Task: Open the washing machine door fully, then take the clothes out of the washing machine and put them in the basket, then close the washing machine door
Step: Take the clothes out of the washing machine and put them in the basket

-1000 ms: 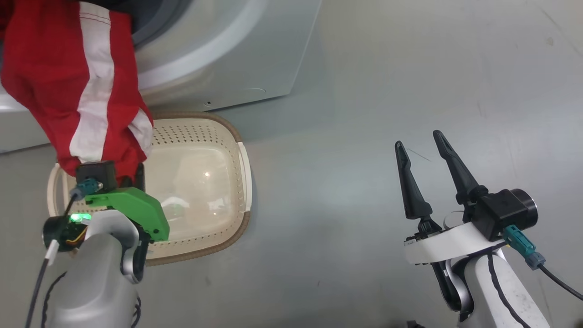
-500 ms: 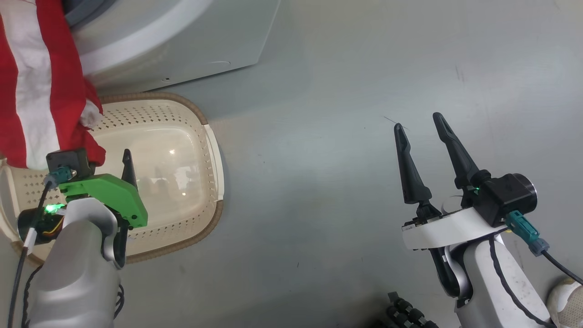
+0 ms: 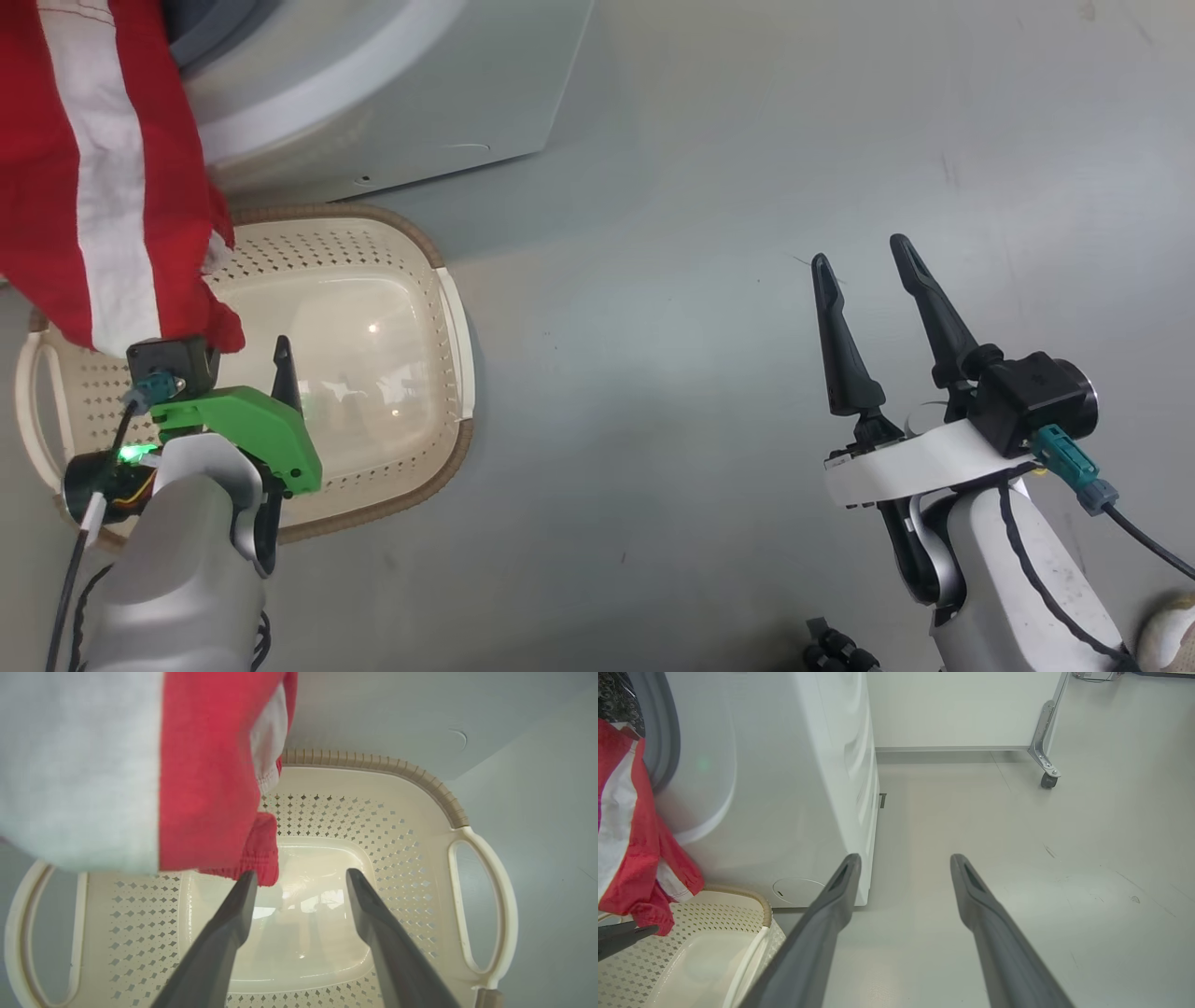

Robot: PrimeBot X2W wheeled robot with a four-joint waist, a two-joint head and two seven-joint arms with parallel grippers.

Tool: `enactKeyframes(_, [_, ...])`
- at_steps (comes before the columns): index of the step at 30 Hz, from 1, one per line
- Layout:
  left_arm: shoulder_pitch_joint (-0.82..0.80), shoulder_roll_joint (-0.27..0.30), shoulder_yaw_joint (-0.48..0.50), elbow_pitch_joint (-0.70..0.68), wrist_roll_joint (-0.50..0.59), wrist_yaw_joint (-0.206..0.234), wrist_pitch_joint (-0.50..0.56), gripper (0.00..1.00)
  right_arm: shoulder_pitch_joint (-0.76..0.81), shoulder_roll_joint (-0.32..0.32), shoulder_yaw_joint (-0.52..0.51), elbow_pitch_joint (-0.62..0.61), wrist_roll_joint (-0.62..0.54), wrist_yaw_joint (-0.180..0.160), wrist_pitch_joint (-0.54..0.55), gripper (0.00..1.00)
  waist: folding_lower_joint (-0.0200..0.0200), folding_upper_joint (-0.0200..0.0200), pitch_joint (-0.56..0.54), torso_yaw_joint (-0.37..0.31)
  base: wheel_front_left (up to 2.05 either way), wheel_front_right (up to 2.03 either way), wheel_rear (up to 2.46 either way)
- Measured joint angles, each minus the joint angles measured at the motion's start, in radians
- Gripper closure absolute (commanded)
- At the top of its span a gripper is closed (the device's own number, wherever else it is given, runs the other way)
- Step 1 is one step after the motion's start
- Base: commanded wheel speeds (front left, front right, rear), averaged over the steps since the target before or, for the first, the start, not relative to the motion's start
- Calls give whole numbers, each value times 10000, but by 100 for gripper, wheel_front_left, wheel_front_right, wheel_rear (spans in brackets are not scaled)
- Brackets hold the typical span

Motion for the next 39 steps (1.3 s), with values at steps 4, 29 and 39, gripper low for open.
enactKeyframes(4, [101, -40, -132, 140, 94, -59, -380, 0, 2, 2, -29, 130, 0, -2, 0, 0, 0, 0, -247, 129, 0, 0, 0])
enactKeyframes(29, [993, -316, 92, -3386, 752, 136, -1078, 0, 631, -433, -535, 757, -54, -178, 0, 0, -1, 0, -2282, 1801, 0, 0, 0])
enactKeyframes(39, [2443, -311, 27, -4541, 1139, 268, -1078, 0, 858, -414, -460, 915, -54, -178, 0, 0, -1, 0, -3097, 2174, 0, 0, 0])
